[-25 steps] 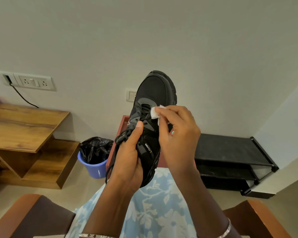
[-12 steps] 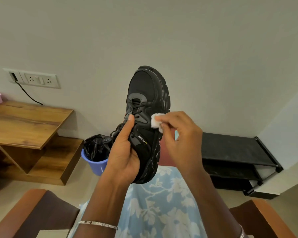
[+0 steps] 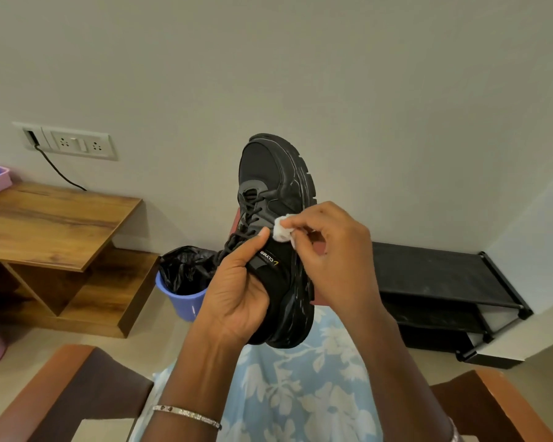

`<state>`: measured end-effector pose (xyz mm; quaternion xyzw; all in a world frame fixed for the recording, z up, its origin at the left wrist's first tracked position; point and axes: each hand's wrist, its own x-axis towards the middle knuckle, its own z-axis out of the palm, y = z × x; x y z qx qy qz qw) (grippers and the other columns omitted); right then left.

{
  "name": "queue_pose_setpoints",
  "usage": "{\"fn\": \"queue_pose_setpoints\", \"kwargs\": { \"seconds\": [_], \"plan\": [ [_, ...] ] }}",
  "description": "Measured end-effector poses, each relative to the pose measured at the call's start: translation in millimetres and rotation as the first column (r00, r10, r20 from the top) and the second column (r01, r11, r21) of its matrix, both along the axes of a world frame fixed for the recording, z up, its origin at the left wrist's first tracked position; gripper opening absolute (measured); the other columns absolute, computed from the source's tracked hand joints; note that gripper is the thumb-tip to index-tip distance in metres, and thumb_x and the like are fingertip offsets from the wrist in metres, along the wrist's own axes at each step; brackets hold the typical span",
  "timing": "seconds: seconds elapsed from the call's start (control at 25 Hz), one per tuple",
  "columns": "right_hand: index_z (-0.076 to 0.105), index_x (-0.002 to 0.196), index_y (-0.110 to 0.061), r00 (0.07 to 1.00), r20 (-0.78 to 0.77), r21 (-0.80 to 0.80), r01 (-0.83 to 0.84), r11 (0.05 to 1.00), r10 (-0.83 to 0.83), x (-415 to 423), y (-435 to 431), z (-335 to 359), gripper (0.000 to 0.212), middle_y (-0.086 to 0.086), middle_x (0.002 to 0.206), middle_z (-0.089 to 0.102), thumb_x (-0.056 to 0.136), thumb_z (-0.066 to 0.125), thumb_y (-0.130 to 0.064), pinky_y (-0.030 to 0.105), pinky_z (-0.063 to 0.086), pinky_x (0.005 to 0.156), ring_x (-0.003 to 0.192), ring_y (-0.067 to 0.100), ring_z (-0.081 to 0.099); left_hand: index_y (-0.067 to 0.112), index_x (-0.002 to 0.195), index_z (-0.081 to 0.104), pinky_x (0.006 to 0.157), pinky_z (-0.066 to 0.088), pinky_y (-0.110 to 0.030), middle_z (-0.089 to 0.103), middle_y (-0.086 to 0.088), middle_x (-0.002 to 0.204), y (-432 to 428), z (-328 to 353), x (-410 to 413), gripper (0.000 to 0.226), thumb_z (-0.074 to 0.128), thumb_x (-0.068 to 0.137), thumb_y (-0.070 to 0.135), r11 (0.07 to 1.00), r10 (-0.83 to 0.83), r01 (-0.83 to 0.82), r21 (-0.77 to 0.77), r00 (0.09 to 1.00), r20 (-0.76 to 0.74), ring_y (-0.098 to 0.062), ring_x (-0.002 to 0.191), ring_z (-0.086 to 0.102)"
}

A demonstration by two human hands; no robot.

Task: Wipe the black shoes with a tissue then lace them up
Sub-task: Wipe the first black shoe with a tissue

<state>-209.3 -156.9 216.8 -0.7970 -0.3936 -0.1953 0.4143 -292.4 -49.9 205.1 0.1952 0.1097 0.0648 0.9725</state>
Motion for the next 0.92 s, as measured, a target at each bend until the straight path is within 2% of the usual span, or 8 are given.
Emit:
{"fn": "queue_pose_setpoints", "kwargs": {
  "seconds": [0.08,0.2,0.36,0.56,0.68,0.8,0.88,0.92],
  "plan": [
    [0.080,0.098,-0.019,0.965,-0.224,-0.070,-0.158,0.985,0.139,-10,-15,2,0.021,-0.007,0.096,0.070,0.086,0.073,-0.004,0.030,0.059,0.075,0.086,0.008,0.068,-0.003,0.096,0.078,0.087,0.058,-0.049,0.071,-0.025,0.114,4,0,0,0.034,0.053,0.095,0.019,1.000,0.015,-0.015,-0.015,1.000,-0.002,-0.035,0.101,0.072],
    [0.082,0.093,-0.022,0.859,-0.448,-0.093,-0.320,0.943,0.247,-21,-33,7,0.026,-0.009,0.089,0.072,0.082,0.074,0.000,0.022,0.058,0.071,0.080,0.009,0.070,0.001,0.122,0.069,0.108,0.045,-0.051,0.064,-0.023,0.130,10,-4,5,0.040,0.056,0.096,0.028,0.997,0.037,-0.035,-0.068,0.999,0.027,-0.037,0.123,0.061],
    [0.081,0.094,-0.021,0.909,-0.370,0.004,-0.207,0.978,0.194,-20,-23,7,0.021,-0.009,0.088,0.071,0.083,0.076,-0.004,0.018,0.055,0.068,0.078,0.008,0.068,0.000,0.129,0.063,0.109,0.041,-0.052,0.059,-0.025,0.136,4,-13,7,0.059,0.047,0.099,0.049,0.996,-0.012,0.015,-0.087,0.999,0.032,-0.039,0.127,0.057],
    [0.078,0.100,-0.021,0.990,-0.079,-0.017,-0.119,0.993,0.117,-42,2,-6,0.016,-0.009,0.095,0.069,0.087,0.072,-0.013,0.020,0.053,0.078,0.087,0.006,0.063,-0.004,0.121,0.066,0.106,0.047,-0.042,0.068,-0.020,0.119,7,-21,8,0.063,0.056,0.092,0.052,0.990,-0.098,0.107,-0.092,0.990,0.098,-0.030,0.117,0.066],
    [0.077,0.096,-0.023,0.965,-0.230,-0.054,-0.144,0.988,0.128,-35,-15,-4,0.017,-0.010,0.092,0.067,0.086,0.072,-0.010,0.025,0.056,0.071,0.084,0.009,0.064,0.001,0.135,0.059,0.111,0.041,-0.049,0.058,-0.023,0.137,6,-19,6,0.070,0.050,0.094,0.057,0.992,-0.104,0.111,-0.062,0.988,0.111,-0.035,0.127,0.058],
    [0.075,0.093,-0.026,0.905,-0.406,-0.102,-0.187,0.977,0.131,-34,-34,-3,0.020,-0.011,0.091,0.068,0.085,0.074,-0.008,0.026,0.058,0.073,0.086,0.008,0.065,0.008,0.147,0.047,0.120,0.028,-0.049,0.047,-0.021,0.149,12,-24,6,0.070,0.044,0.098,0.057,0.995,0.028,-0.018,-0.096,0.995,0.096,-0.036,0.140,0.045],
    [0.075,0.094,-0.024,0.906,-0.404,-0.062,-0.166,0.984,0.128,-32,-33,-6,0.020,-0.011,0.091,0.069,0.084,0.075,-0.007,0.024,0.058,0.072,0.086,0.009,0.066,0.008,0.146,0.048,0.122,0.025,-0.049,0.045,-0.020,0.151,14,-24,8,0.064,0.045,0.100,0.052,0.994,0.057,-0.045,-0.101,0.991,0.118,-0.035,0.141,0.043],
    [0.075,0.095,-0.022,0.924,-0.368,-0.026,-0.126,0.992,0.108,-29,-28,-9,0.019,-0.011,0.090,0.069,0.084,0.075,-0.007,0.022,0.057,0.070,0.085,0.009,0.066,0.005,0.140,0.055,0.119,0.032,-0.048,0.050,-0.021,0.147,12,-22,7,0.056,0.046,0.101,0.045,0.997,0.033,-0.025,-0.067,0.993,0.113,-0.035,0.137,0.048]
  ]
}}
